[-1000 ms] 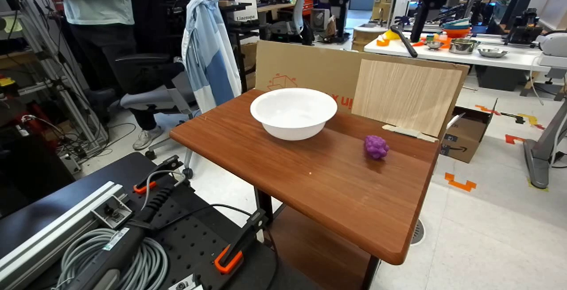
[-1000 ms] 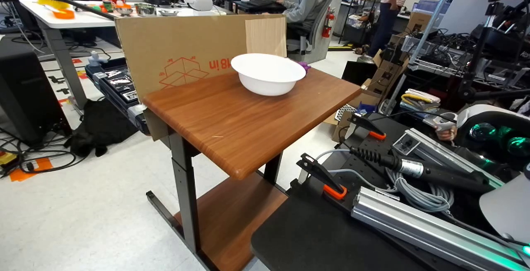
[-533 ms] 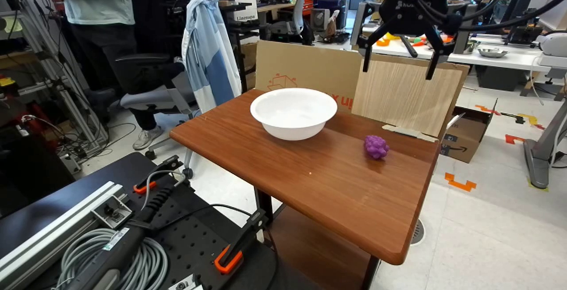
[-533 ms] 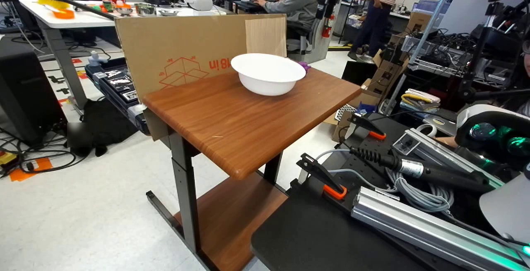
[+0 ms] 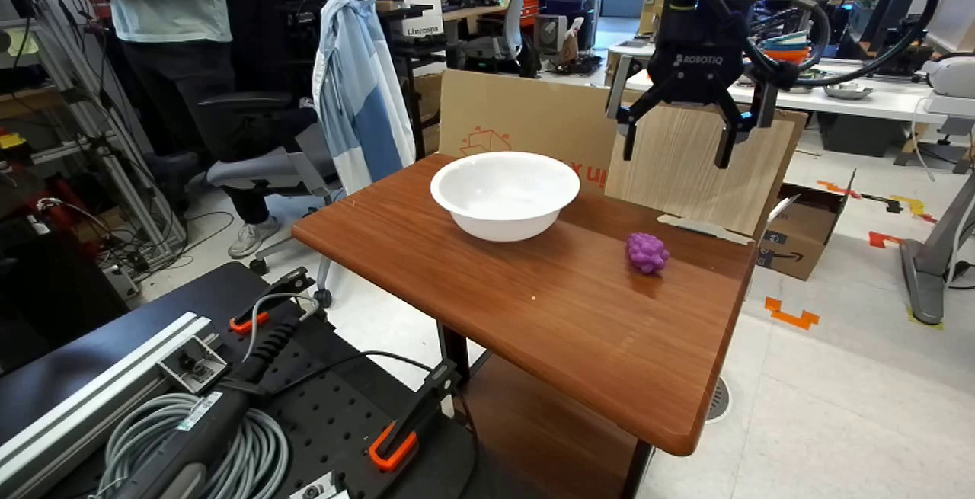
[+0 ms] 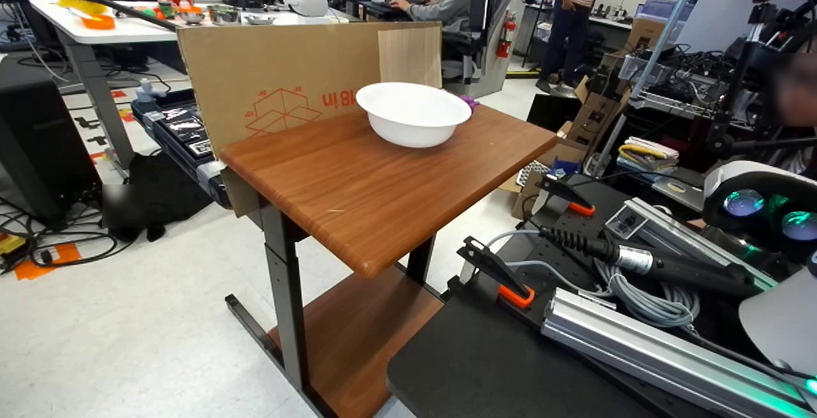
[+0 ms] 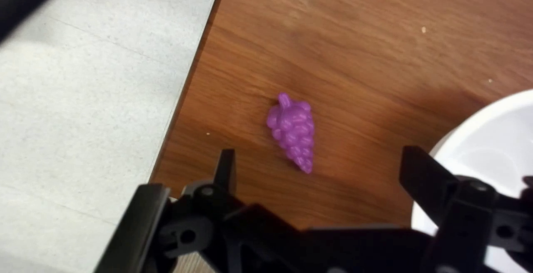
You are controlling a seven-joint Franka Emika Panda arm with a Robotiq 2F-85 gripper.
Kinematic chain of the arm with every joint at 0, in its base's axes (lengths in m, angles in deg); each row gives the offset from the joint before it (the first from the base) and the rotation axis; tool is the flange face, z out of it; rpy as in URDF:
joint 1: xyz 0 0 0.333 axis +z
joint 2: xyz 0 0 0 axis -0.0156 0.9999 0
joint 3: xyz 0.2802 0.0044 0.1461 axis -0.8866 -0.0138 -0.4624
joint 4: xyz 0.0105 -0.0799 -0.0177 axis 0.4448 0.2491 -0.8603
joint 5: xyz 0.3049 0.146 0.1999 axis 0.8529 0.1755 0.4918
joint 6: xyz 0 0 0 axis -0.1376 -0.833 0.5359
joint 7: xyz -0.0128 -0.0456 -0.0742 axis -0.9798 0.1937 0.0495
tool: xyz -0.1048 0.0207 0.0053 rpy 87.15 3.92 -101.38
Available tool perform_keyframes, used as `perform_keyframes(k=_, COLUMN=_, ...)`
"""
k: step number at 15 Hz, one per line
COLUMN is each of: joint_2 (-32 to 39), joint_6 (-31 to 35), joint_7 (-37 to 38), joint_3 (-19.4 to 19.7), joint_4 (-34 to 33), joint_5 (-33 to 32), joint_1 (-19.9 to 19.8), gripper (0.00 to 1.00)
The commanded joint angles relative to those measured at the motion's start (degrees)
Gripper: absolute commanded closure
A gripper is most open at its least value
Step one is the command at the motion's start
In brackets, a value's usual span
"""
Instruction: Put the plastic grape inside the white dish
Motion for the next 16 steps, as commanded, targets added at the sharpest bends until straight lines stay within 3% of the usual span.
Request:
perform_keyframes(k=1, joint_2=1.1, joint_6=-0.7, joint_7=0.5, joint_3=-1.9, joint_4=-1.5, joint_5=-2.0, joint_1=-1.6, gripper=0.0)
perform_keyframes(k=5, joint_2=3.3, joint_6=-0.8, joint_7=0.6, joint_3=-1.9, joint_4=-3.9, joint_5=-2.6, joint_1=-1.7, gripper=0.0)
perform_keyframes(k=10, joint_2=3.1, joint_6=4.7, joint_7=-0.7, joint_3=-3.5, joint_4=0.2, joint_5=-1.7, joint_1=-2.3, gripper=0.0)
perform_keyframes(k=16, joint_2=5.3, joint_6=3.5, joint_7=0.3, joint_3=-3.0, joint_4=2.0, joint_5=-1.5, joint_1=-3.6, gripper=0.0)
